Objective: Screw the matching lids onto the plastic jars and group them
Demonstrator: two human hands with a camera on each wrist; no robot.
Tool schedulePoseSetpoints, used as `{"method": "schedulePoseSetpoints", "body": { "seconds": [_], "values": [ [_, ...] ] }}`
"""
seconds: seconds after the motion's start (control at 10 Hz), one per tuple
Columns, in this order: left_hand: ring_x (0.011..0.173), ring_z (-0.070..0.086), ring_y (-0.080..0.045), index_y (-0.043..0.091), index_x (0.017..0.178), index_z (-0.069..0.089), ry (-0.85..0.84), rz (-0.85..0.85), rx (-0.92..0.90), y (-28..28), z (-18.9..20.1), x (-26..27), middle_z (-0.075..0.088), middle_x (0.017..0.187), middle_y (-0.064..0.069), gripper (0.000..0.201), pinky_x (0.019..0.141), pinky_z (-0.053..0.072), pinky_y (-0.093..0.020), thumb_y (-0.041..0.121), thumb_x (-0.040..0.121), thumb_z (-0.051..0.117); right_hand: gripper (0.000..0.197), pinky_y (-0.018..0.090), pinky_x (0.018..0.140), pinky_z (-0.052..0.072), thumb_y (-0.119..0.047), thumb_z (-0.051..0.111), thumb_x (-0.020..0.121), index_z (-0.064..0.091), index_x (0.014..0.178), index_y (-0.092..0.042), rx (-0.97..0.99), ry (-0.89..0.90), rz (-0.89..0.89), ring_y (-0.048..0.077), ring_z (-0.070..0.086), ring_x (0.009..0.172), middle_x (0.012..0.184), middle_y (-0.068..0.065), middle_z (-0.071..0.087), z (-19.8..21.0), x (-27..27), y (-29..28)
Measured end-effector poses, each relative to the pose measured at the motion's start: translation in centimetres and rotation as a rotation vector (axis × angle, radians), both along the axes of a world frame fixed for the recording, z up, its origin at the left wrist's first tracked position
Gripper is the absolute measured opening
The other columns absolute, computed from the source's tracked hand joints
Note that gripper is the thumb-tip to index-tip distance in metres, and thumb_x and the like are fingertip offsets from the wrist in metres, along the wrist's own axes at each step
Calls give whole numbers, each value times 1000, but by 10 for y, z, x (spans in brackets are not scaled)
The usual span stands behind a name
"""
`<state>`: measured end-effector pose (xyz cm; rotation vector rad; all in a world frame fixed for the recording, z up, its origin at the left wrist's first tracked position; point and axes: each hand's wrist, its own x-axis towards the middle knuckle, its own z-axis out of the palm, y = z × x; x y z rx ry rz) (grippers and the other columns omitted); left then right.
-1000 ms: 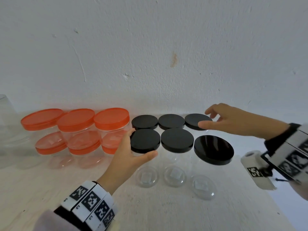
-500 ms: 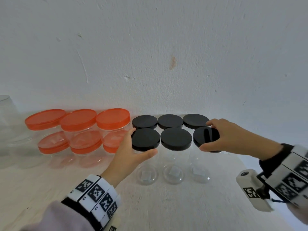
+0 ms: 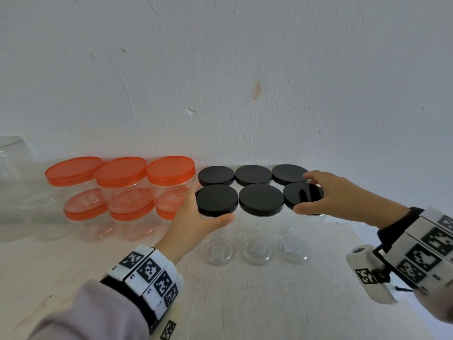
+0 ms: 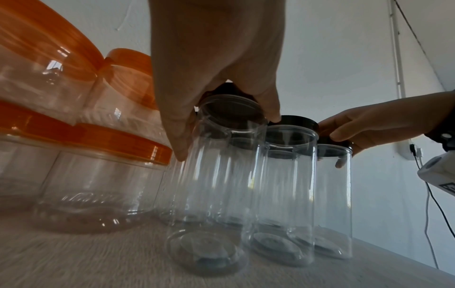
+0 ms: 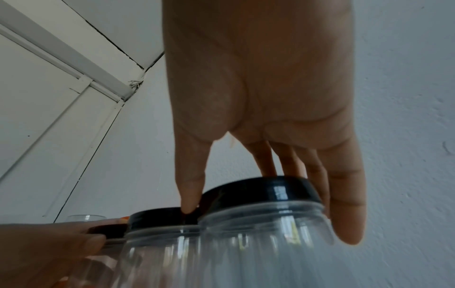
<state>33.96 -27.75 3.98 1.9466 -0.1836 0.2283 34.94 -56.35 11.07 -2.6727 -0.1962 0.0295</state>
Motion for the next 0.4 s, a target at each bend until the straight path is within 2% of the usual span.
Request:
{"method": "schedulePoseSetpoints", "body": {
  "seconds": [0.1,0.2,0.3,0.4],
  "values": [
    [86,41,35,46,118,21,13,6,8,1,2,-1,40,108,33,84,65,37,6,39,64,84,86,15,62,42,-50,71,77,28,146,-21,-17,-9,6,17,49,105,138,1,37,0,-4,2],
    [86,40,35,42,125,19,15,-25,13,2,4,-4,37,110,35,93,65,36,6,43,59,84,86,21,77,41,-53,69,77,27,147,-23,-13,-74,-8,19,39,117,143,-1,31,-1,-14,7],
    [105,39,23,36,144,12,53,-50,55,8,3,-11,34,127,32,112,84,33,-2,57,56,79,75,23,87,32,-49,66,81,34,143,-25,3,-190,-7,16,35,121,141,-4,32,-4,-28,10],
    [135,31,-6,34,149,6,98,-17,88,20,4,-24,25,152,10,116,102,31,-27,64,59,73,58,14,81,32,-45,64,82,44,134,-28,59,-335,57,11,38,114,132,-10,38,-10,-52,19]
  ]
}}
